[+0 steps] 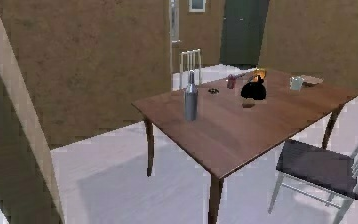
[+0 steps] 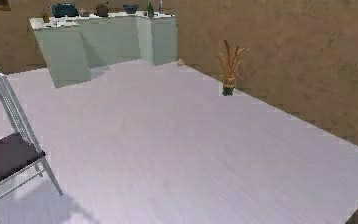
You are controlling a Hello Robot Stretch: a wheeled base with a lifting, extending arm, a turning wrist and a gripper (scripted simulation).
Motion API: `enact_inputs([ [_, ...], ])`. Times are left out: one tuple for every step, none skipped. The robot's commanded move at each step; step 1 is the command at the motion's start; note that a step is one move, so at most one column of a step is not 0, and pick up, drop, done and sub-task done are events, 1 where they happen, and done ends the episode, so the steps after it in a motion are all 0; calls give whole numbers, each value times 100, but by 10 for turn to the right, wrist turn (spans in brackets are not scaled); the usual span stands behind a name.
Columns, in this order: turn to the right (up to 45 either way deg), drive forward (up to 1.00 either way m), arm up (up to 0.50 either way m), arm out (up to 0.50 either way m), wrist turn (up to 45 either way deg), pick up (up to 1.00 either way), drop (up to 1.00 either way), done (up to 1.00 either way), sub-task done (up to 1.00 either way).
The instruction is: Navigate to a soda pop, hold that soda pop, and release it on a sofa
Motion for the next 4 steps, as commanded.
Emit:
enact_inputs([
  [0,40,0,0,0,0,0,0,0],
  [-270,0,0,0,0,0,0,0,0],
  [0,15,0,0,0,0,0,0,0],
  [-60,0,0,0,0,0,0,0,0],
])
